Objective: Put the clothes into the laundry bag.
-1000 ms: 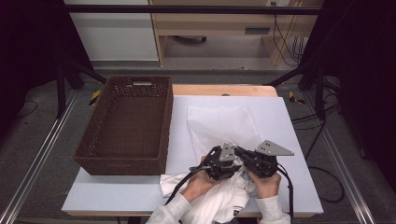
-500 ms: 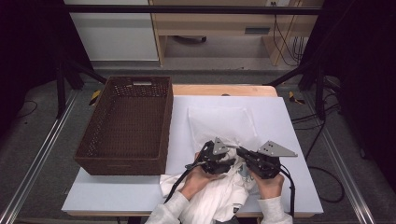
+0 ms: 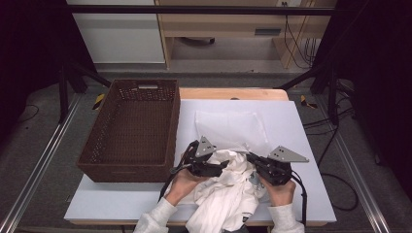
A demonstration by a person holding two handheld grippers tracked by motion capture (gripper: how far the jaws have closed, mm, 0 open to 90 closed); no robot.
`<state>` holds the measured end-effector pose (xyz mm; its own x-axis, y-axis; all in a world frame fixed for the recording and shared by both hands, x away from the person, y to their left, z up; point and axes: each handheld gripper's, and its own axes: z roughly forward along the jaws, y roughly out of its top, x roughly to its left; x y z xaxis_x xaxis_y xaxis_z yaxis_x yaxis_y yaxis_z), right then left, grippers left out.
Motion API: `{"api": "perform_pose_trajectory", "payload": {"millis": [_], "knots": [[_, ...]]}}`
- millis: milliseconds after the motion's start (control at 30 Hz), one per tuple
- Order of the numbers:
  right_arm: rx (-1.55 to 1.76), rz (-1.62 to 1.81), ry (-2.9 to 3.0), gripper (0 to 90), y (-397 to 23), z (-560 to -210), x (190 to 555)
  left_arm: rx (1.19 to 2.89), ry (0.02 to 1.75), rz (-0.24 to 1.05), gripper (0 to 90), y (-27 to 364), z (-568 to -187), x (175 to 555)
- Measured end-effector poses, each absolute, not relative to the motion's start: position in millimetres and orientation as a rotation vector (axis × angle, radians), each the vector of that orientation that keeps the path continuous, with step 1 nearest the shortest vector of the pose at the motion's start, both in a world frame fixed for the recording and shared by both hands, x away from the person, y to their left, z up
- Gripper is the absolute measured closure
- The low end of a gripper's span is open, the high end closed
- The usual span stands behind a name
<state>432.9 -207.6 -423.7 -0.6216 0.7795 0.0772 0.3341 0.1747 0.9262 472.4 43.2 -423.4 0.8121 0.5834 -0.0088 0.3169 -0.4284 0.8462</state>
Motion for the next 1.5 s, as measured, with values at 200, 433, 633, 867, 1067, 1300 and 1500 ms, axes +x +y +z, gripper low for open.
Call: {"api": "perform_pose_trajectory", "payload": {"millis": [200,433,633,867,1067,1300,1500], "knots": [[1.05,1.441,2.038,88.6,-208,-424,433,2.073,0.547,0.264,80.0,28,-431,454],[1.051,1.437,2.04,88.7,-204,-423,433,2.135,0.541,0.323,82.8,-7,-442,452],[1.035,1.467,2.043,88.6,-205,-421,431,2.131,0.594,0.382,84.9,-26,-452,476],[1.037,1.459,2.036,88.6,-208,-420,430,2.093,0.612,0.338,71.3,-18,-446,474],[1.053,1.452,2.036,88.6,-210,-421,431,2.096,0.581,0.394,42.2,27,-428,452],[1.055,1.437,2.053,88.6,-207,-423,432,2.177,0.653,0.36,38.0,48,-454,459],[1.055,1.438,2.055,88.6,-208,-423,433,2.192,0.636,0.364,76.3,40,-458,455]]}}
